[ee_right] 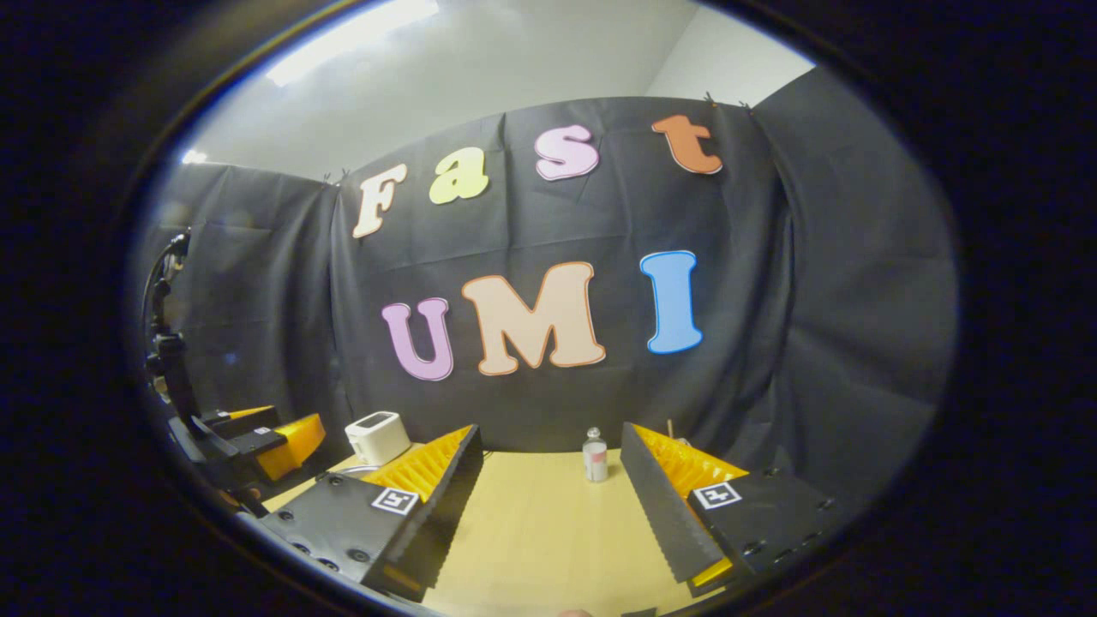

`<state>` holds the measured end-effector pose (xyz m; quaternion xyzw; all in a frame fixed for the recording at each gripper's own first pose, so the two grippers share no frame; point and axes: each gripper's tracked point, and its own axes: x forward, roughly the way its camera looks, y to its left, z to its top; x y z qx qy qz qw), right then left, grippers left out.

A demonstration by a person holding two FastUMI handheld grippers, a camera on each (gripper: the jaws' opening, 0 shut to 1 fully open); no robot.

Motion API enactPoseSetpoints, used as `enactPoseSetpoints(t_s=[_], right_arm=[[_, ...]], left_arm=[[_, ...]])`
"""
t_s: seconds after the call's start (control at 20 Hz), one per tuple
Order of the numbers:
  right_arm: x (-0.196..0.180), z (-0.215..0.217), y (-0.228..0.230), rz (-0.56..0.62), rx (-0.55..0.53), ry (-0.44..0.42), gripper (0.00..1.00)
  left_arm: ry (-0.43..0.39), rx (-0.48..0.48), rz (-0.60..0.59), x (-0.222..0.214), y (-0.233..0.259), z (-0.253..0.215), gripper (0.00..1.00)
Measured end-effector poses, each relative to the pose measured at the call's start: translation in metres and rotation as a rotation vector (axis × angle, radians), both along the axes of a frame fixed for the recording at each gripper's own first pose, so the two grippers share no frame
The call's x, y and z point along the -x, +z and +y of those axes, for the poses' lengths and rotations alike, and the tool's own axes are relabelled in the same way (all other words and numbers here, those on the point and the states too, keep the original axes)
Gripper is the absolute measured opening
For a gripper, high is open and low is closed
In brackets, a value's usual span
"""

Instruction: First push the handle of the pot to place it horizontally, then grasp the pot with both hands and set it on the induction cooktop.

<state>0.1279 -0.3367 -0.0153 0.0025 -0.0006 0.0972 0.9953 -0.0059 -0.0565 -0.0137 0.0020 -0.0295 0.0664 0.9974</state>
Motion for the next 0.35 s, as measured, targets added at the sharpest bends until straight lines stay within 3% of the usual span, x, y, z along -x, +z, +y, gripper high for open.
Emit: enactPoseSetpoints(t_s=[0.35], right_arm=[[0.020, -0.015, 0.002, -0.022, 0.010, -0.024, 0.93]], left_arm=[[-0.024, -0.009, 0.001, 0.012, 0.000, -0.014, 0.96]])
